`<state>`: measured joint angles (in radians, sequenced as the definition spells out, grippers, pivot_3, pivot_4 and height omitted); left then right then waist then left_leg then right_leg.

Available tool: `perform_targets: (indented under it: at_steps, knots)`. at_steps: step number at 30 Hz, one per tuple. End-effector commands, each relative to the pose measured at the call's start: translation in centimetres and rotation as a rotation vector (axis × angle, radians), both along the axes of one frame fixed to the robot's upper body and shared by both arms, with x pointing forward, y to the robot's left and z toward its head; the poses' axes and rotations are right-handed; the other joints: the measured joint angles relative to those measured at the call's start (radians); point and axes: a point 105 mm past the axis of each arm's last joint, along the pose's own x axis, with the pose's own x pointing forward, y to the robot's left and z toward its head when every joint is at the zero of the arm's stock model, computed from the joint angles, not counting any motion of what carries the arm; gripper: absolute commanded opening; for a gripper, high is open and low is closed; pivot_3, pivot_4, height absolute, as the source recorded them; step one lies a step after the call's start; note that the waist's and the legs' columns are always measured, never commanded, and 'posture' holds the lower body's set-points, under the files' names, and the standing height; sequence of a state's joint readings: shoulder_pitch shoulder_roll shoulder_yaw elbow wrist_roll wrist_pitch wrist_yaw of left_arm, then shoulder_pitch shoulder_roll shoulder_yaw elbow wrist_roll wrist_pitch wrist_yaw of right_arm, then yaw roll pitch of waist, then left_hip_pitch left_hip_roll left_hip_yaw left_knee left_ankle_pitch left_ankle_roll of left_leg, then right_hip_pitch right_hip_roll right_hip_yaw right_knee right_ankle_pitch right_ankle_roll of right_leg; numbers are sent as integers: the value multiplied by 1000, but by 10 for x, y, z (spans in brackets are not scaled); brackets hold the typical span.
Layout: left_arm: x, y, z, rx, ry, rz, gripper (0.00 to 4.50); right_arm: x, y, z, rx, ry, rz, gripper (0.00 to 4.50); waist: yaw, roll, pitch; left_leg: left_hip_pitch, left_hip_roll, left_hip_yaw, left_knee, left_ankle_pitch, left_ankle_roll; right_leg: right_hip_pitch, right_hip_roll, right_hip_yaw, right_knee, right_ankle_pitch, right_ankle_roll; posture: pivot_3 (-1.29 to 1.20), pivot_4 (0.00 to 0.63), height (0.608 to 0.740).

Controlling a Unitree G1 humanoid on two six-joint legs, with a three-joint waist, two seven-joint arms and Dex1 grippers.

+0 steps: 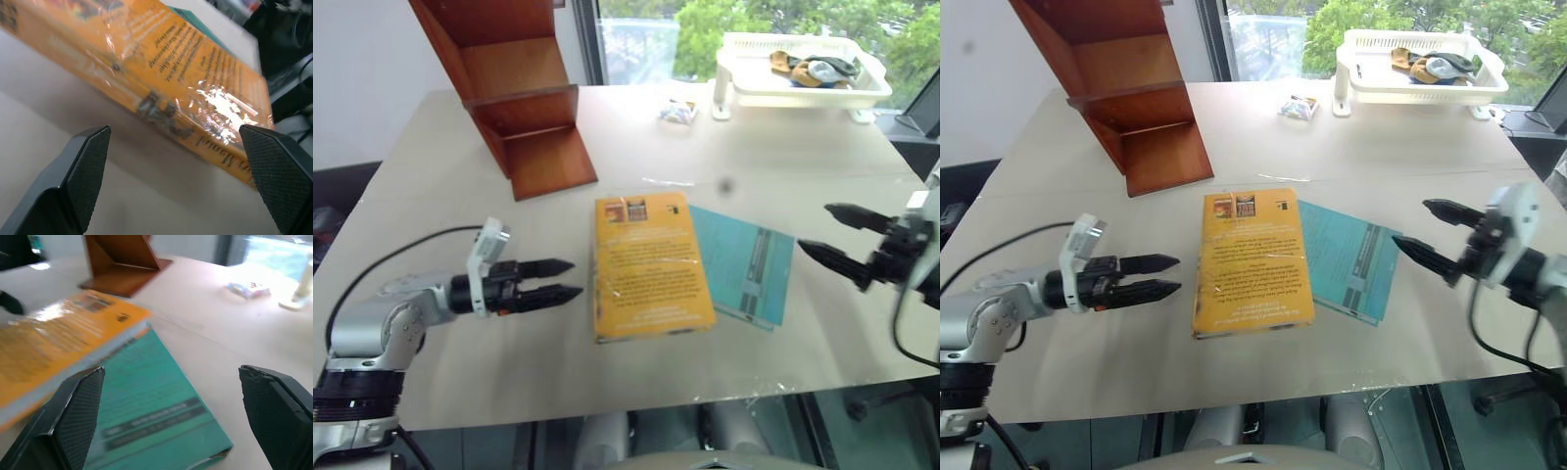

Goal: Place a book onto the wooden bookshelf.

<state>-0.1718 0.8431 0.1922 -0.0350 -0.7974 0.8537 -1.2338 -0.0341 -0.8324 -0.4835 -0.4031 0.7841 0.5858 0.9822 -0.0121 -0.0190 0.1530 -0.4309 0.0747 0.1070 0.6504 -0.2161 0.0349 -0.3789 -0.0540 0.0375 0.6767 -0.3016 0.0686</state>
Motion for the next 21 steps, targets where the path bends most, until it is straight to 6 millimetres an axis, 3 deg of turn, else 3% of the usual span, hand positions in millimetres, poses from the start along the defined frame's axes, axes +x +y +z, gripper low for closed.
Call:
perform_targets:
  at_steps: [1,4,7,13,21]
  knots:
    - [-3,-11,5,-96,87,1,4468,-30,14,22,-6,-15,164,4482,0,-1,0,0,0,-1,0,0,0,0,0,-1,0,0,0,0,150,740]
    - [2,-17,-7,-131,235,53,4468,-47,23,26,-23,16,248,4482,0,-1,0,0,0,-2,0,0,0,1,0,-1,0,0,0,0,150,740]
    - [2,-21,-22,-126,407,92,4468,-51,27,25,-49,21,258,4482,1,-3,1,0,-1,-3,1,0,0,1,0,-2,0,0,0,0,150,740]
    - [18,-22,-28,-277,515,186,4468,-53,29,19,-35,39,253,4482,3,-3,1,-1,-1,-4,1,0,0,1,-1,-3,0,0,0,0,150,740]
    - [30,-24,-23,-384,593,171,4468,-55,27,18,-35,59,267,4482,2,-4,1,-1,-2,-5,2,0,0,2,-1,-4,0,0,0,0,150,740]
